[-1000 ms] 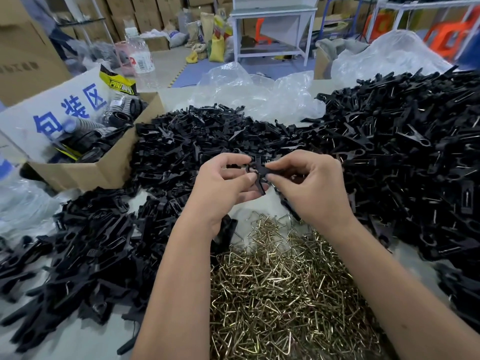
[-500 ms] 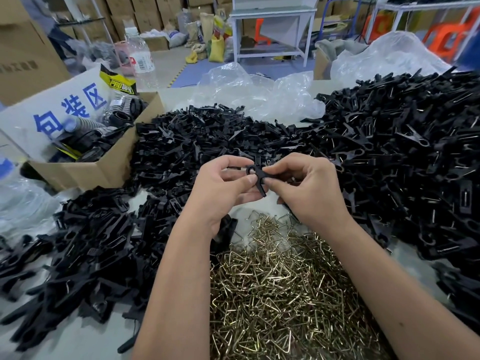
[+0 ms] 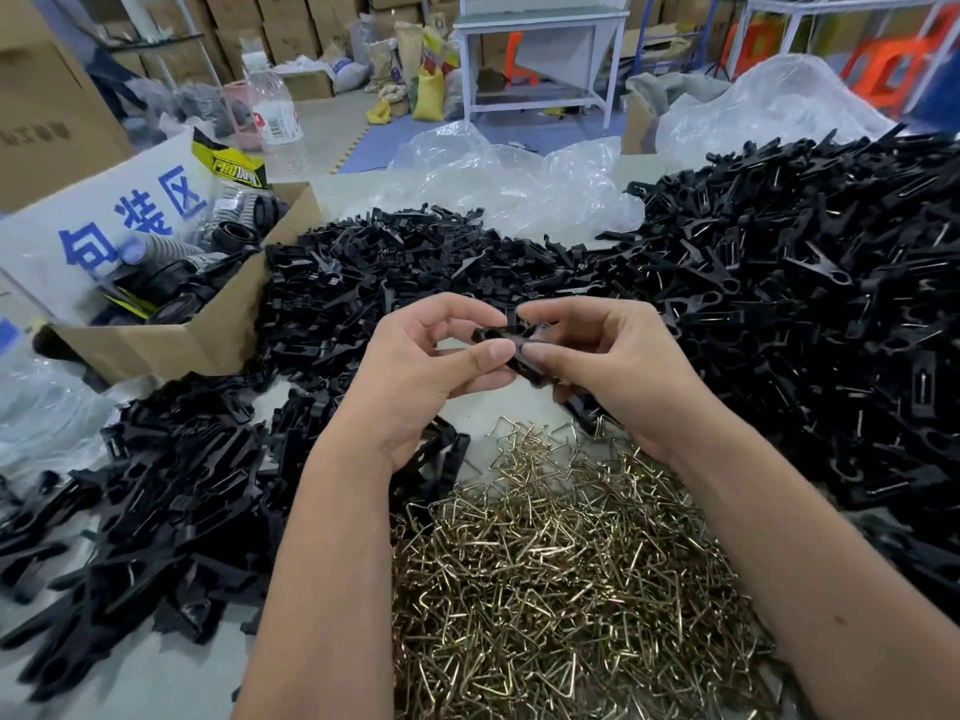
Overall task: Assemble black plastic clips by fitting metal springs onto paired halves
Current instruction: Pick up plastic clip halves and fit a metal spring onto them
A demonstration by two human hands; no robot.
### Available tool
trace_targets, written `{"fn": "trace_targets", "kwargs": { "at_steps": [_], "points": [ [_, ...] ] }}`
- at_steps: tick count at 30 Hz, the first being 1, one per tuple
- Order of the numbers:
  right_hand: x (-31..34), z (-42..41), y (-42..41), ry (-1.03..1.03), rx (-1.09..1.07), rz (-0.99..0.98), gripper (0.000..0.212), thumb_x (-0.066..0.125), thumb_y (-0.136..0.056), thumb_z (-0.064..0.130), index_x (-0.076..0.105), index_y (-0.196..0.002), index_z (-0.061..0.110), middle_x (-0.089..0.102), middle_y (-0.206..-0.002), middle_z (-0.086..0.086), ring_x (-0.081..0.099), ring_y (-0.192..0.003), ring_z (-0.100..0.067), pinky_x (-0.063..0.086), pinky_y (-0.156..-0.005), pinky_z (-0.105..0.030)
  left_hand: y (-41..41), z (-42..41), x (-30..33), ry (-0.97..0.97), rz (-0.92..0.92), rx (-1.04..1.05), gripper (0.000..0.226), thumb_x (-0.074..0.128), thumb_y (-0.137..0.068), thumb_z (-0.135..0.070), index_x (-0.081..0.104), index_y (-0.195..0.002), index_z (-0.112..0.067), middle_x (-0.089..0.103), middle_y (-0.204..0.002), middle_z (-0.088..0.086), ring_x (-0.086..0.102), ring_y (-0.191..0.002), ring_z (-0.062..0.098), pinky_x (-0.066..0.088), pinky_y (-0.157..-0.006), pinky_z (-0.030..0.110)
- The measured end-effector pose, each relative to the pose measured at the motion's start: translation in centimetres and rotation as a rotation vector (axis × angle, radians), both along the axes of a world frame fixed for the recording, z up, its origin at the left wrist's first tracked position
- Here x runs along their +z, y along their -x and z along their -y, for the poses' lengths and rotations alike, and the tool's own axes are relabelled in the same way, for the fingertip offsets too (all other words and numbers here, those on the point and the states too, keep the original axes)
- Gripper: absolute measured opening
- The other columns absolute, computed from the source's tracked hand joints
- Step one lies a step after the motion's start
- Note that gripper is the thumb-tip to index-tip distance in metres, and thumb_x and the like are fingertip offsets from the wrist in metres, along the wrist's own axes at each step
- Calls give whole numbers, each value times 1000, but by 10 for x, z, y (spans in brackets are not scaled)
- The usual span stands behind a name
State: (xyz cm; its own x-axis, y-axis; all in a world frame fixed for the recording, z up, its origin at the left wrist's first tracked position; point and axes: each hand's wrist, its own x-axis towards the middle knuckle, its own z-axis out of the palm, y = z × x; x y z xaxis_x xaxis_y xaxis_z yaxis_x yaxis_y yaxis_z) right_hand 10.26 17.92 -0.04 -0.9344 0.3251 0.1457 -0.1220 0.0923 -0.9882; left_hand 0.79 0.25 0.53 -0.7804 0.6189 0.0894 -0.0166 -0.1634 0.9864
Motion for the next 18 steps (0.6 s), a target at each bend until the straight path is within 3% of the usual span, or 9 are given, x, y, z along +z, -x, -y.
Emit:
{"fn": "trace_targets", "kwargs": {
  "at_steps": [1,3,5,9,11,13,16,18],
  "points": [
    [-1,2,1,-87,-45,15,17,79,-90,10,77,-107,14,77,-81,-9,73,-66,-17,55,-56,-24,1,1,-1,2,-11,41,30,84,-70,-9,78,-99,-10,70,-98,21,76,-86,29,63,-75,28],
    [-2,7,4,-450,-154,66,6,77,-93,23,76,-98,20,75,-77,3,70,-64,-8,53,-58,-18,5,3,-3,8,-28,172,32,84,-66,-10,79,-98,-9,71,-101,27,76,-88,31,62,-76,28],
    [-3,16,4,-795,-125,157,9,75,-93,32,75,-93,24,70,-81,14,66,-72,-3,52,-66,-13,10,6,-5,11,-58,293,31,87,-63,-14,80,-92,-10,73,-93,23,76,-85,29,62,-76,30],
    [-5,34,4,-1129,-1,328,30,78,-87,51,74,-100,24,63,-101,10,62,-95,-14,54,-83,-34,16,10,-9,47,-137,389,26,94,-64,-14,81,-86,-16,70,-67,-4,73,-71,19,62,-72,28],
    [-3,37,5,-1103,35,330,24,81,-86,46,74,-94,25,65,-101,10,62,-98,-15,54,-85,-37,16,8,-11,116,-198,399,25,95,-66,-11,81,-85,-20,65,-61,-11,68,-66,12,62,-71,29],
    [-3,36,4,-983,69,336,18,84,-84,38,70,-83,27,68,-93,12,63,-89,-10,53,-81,-34,15,6,-12,168,-236,400,26,97,-65,-12,81,-84,-22,67,-63,-11,64,-65,9,64,-72,31],
    [-2,24,2,-781,-8,292,23,88,-82,25,68,-70,25,68,-72,10,62,-65,-1,47,-62,-15,15,7,-12,173,-267,396,29,98,-62,-12,81,-82,-25,75,-74,-5,67,-72,8,62,-74,27],
    [-1,13,0,-647,-115,217,19,89,-81,21,72,-75,24,71,-69,8,65,-63,1,49,-57,-11,14,7,-11,158,-277,361,31,98,-61,-9,80,-81,-25,77,-77,-4,69,-72,5,57,-71,20]
  ]
}}
